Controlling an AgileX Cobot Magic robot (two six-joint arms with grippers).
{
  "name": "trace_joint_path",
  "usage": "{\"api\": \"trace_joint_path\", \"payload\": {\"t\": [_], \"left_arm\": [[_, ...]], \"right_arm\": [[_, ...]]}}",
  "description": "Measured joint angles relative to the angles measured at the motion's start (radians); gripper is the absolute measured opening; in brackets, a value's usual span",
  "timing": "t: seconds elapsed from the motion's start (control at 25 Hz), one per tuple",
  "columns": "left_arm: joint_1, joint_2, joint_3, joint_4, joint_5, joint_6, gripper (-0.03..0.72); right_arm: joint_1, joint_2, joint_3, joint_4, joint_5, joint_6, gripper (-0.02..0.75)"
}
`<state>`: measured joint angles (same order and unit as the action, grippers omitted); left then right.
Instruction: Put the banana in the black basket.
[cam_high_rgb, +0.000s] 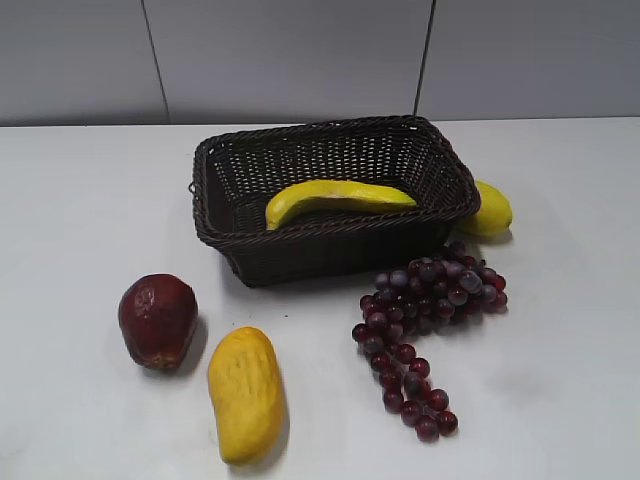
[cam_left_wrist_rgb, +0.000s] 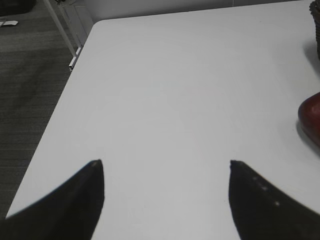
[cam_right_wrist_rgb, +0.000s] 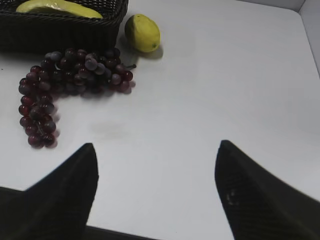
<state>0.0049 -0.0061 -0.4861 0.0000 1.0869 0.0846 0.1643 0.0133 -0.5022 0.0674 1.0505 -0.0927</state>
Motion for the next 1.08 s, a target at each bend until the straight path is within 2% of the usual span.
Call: {"api": "trace_joint_path", "payload": {"t": [0.32, 0.6, 1.08], "left_arm": [[0.0, 0.0, 0.0, 0.0, 0.0, 0.0, 0.575], [0.0, 0.0, 0.0, 0.0, 0.0, 0.0, 0.575], [0.0, 0.0, 0.0, 0.0, 0.0, 0.0, 0.575]], "right_arm": [[-0.001, -0.02, 0.0, 0.0, 0.0, 0.0, 0.554], [-0.081, -0.02, 0.0, 0.0, 0.0, 0.0, 0.554], [-0.082, -0.02, 0.0, 0.0, 0.0, 0.0, 0.554]]}}
